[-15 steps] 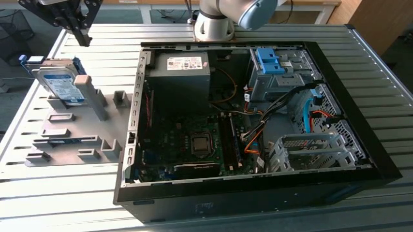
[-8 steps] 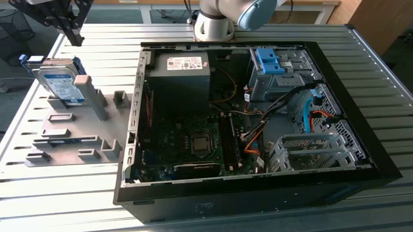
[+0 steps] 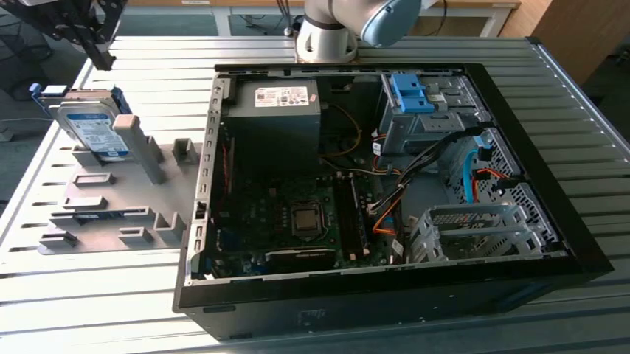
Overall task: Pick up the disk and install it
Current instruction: 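Reach for the disk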
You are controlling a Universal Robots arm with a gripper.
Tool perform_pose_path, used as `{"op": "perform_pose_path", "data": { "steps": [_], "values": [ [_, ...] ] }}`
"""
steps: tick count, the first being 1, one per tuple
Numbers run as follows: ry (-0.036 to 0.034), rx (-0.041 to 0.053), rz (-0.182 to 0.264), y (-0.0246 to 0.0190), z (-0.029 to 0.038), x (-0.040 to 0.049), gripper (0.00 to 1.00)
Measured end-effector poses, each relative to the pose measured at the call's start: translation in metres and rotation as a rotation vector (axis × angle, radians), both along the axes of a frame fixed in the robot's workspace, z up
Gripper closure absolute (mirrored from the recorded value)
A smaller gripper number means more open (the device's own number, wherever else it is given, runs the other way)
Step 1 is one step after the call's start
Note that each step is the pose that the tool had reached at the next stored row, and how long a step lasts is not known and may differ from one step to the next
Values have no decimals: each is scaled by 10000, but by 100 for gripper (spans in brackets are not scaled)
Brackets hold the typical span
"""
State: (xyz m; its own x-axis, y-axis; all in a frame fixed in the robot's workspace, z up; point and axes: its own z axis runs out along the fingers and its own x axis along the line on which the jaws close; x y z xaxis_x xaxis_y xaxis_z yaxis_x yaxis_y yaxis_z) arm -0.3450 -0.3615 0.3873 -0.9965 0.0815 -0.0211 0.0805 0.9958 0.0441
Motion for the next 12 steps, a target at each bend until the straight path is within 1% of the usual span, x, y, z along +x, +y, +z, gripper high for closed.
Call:
{"op": "perform_pose_path", "data": {
  "steps": [7,9,12],
  "values": [
    [-1,1,1,10,-1,-137,89],
    [0,0,0,10,0,-159,89],
    [-2,1,1,10,-1,-164,89]
  ]
}}
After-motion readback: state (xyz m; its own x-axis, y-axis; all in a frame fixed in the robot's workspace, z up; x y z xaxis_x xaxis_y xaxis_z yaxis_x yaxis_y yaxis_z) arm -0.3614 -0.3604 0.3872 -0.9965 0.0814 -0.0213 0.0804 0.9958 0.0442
